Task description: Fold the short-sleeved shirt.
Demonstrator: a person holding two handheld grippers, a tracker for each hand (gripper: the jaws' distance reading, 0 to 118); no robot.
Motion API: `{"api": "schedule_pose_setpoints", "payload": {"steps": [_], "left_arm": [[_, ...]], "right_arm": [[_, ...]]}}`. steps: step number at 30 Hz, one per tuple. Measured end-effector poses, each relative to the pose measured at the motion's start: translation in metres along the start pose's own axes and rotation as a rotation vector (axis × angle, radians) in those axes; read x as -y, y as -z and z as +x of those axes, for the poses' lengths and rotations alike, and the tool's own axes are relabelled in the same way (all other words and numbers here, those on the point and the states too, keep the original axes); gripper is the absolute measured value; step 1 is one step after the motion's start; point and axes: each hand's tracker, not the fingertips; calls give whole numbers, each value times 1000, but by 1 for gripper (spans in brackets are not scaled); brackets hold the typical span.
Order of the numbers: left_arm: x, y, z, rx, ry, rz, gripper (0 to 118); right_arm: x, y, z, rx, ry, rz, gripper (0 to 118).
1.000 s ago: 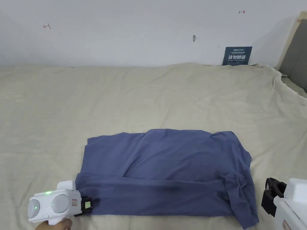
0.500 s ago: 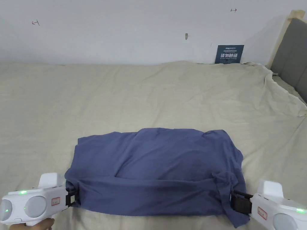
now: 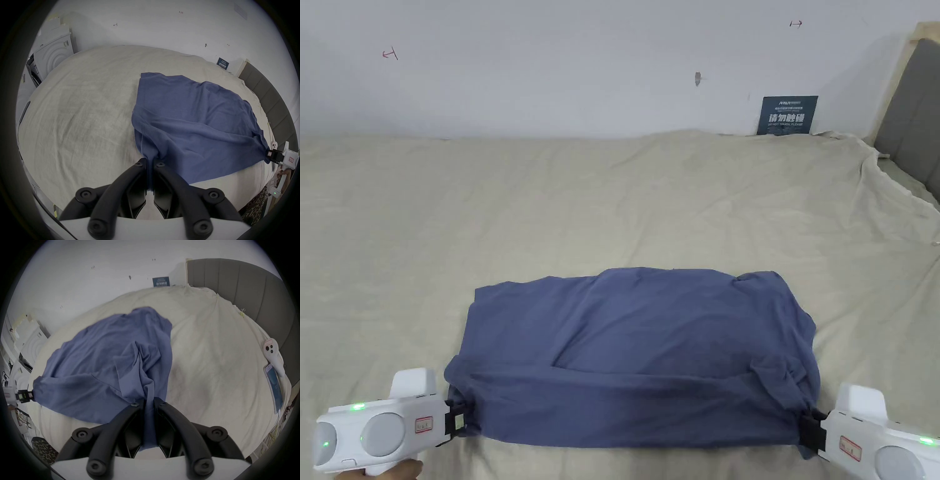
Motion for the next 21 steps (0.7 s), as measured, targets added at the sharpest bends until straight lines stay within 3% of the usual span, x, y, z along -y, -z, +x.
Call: {"api": "schedule_pose_setpoints", "payload": {"steps": [6, 12, 21], "left_arm": [[15, -28, -13, 15, -2, 21, 4], [52, -51, -25, 9, 18, 2, 4], [98, -23, -30, -35, -27, -84, 4]], "right_arm": [[5, -42, 12, -34, 18, 66, 8], [36, -71, 24, -44, 46, 32, 8], [86, -29, 31, 44, 51, -68, 8]]}}
